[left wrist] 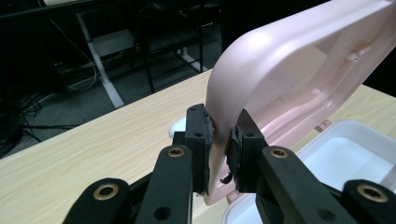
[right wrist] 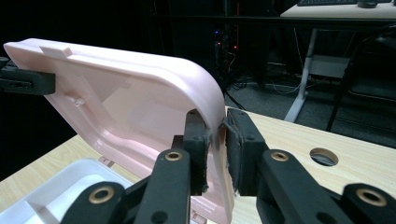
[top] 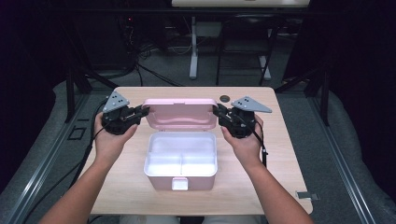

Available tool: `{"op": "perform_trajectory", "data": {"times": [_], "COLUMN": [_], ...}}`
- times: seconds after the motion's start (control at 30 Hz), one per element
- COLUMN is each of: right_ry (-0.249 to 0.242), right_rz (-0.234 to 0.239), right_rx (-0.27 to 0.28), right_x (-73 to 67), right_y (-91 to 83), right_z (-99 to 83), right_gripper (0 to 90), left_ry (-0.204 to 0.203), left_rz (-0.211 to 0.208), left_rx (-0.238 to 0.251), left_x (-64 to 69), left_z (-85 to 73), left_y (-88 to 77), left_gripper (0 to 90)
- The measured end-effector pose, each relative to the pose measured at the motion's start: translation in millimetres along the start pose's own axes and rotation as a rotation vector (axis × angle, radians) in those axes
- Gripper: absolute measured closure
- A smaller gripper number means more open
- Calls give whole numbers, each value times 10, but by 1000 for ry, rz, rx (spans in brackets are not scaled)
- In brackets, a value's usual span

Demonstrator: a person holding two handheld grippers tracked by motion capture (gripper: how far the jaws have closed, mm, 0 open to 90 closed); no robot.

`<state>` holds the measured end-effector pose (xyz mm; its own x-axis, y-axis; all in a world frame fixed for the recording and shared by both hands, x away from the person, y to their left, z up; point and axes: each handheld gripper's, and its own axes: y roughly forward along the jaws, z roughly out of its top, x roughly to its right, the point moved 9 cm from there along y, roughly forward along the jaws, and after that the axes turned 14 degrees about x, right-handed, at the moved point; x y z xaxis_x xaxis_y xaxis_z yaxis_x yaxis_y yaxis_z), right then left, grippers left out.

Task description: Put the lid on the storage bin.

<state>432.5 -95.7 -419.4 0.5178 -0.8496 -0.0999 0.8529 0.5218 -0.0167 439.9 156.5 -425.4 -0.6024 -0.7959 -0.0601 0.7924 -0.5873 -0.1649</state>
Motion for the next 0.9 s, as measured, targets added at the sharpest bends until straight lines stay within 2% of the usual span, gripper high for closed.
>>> {"op": "perform_trajectory", "data": {"times": [0.3, 0.63, 0.9], "right_ry": [-6, -19, -9], "right_rz": [2, 11, 29], "right_rx": [3, 5, -9], "right_x": [-39, -81, -104], "right_y": [-53, -109, -149], "right_z": [-13, -37, -52], "right_gripper": [772, 757, 736], "left_ry": [8, 14, 10], "left_rz": [-20, -23, -37], "left_rx": [-1, 8, -3], "left_x": [44, 92, 115], "left_z": [-1, -19, -35], "left_y": [-45, -108, -149], "left_gripper": [770, 765, 755]}}
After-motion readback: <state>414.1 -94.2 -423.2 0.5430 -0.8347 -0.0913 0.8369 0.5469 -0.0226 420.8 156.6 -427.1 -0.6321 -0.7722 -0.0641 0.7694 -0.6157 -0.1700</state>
